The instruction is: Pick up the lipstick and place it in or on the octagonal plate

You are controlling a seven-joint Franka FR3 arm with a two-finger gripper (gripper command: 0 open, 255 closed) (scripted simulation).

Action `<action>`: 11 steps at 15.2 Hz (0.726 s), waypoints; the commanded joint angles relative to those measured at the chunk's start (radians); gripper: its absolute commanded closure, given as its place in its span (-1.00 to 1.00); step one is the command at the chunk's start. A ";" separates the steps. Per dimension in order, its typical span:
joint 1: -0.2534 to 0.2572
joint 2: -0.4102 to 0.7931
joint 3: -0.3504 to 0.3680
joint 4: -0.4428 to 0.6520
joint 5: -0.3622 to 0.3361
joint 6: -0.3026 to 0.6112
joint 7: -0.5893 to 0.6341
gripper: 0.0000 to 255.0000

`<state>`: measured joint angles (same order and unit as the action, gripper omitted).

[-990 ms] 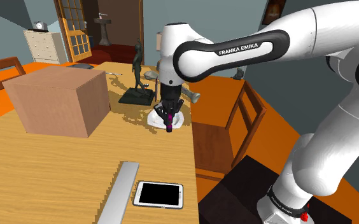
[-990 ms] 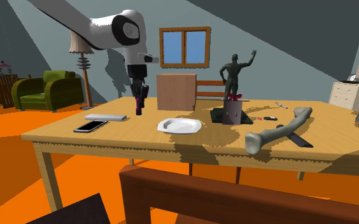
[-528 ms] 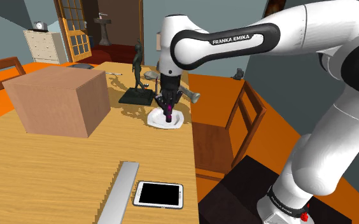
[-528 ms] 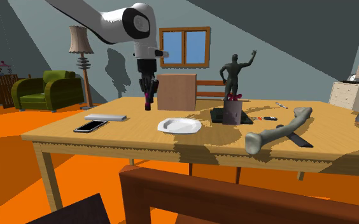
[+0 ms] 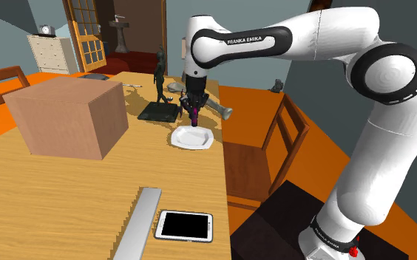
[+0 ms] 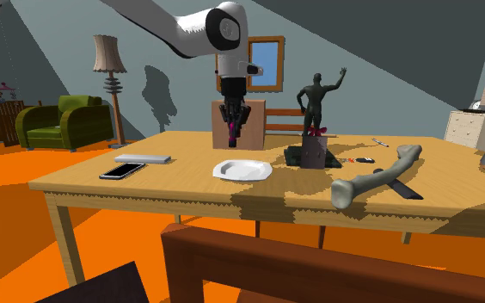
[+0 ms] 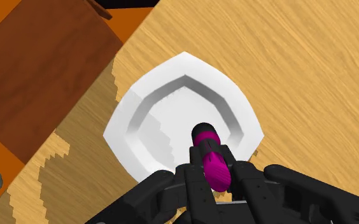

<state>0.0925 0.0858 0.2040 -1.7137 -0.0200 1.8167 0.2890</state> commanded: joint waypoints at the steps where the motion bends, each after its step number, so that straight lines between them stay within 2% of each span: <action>1: -0.015 0.056 -0.014 0.079 -0.009 -0.024 -0.030 1.00; 2: -0.019 0.071 -0.018 0.099 -0.011 -0.030 -0.037 1.00; 11: -0.020 0.078 -0.019 -0.013 -0.014 0.089 -0.035 1.00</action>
<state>0.0720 0.1610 0.1849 -1.7141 -0.0328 1.8905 0.2524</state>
